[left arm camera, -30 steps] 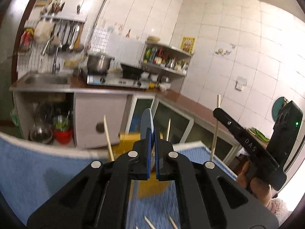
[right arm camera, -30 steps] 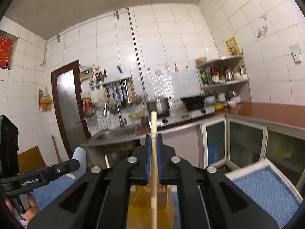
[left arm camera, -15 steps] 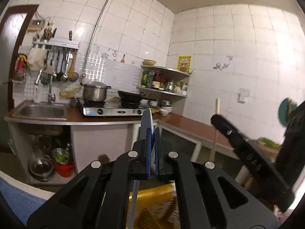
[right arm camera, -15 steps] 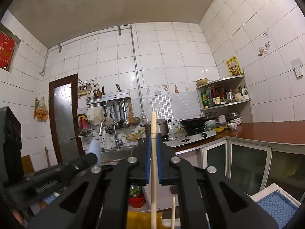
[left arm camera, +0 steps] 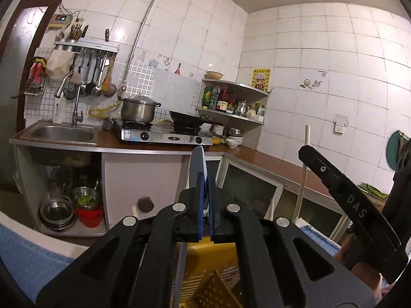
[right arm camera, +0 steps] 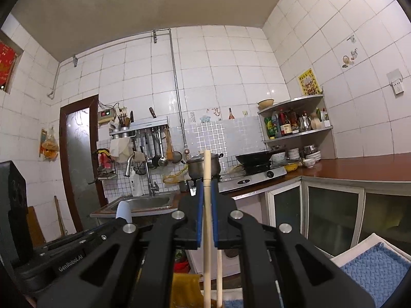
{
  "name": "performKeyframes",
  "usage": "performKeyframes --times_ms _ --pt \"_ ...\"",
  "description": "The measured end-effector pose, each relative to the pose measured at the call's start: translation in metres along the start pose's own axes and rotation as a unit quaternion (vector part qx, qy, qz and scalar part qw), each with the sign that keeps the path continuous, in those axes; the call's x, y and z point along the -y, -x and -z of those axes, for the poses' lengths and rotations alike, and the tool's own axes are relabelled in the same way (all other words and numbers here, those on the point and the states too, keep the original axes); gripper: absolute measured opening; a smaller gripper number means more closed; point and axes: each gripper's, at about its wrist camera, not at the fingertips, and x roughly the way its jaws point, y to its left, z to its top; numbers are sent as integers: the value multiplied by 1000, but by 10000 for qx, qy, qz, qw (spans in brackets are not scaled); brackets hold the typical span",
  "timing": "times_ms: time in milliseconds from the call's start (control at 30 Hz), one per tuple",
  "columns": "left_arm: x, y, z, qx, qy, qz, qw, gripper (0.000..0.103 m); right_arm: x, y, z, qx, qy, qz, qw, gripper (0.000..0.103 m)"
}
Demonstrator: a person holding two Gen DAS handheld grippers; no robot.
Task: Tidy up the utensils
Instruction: 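Carry the white spoon with the left tool while the right tool carries the chopstick to the holder, then open both tools to release the spoon and chopstick into the holder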
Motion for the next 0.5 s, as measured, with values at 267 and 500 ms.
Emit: performKeyframes --times_ms 267,500 --pt "0 11 25 -183 -179 -152 9996 2 0 8 29 -233 191 -116 9995 6" --pt "4 31 37 -359 -365 -240 9984 2 4 17 42 -566 174 -144 9981 6"
